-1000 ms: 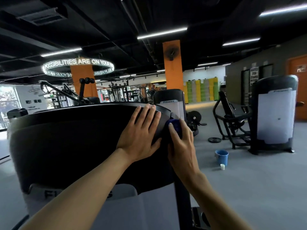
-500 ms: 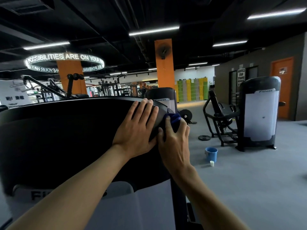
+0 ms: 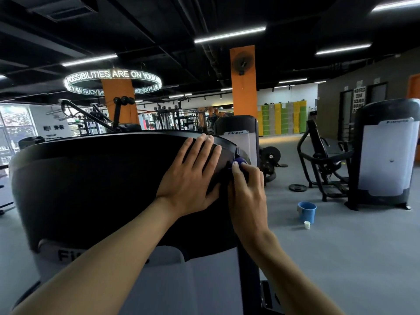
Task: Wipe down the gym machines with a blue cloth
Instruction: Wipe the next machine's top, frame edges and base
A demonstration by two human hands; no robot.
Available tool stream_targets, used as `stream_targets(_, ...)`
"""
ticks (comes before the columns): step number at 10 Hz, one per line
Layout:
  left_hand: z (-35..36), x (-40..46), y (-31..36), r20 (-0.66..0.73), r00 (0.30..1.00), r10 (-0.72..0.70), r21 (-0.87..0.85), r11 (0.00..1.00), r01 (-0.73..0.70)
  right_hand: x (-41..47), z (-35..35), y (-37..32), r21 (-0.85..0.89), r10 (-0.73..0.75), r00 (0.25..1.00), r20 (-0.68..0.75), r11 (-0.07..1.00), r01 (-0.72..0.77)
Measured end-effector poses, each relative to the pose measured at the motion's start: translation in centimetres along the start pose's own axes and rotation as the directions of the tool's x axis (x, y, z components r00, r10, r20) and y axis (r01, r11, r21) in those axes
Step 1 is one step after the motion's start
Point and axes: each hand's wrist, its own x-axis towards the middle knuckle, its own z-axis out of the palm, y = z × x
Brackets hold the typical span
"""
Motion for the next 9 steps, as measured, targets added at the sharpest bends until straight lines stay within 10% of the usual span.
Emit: stream_targets(9, -0.4, 0.3, 0.8, 0.049, 0.998, -0.045, 0.099, 0.994, 0.040, 3.2, 0.2, -0.7, 0.160, 0.192, 0.974, -0.117, 0.972, -0.172)
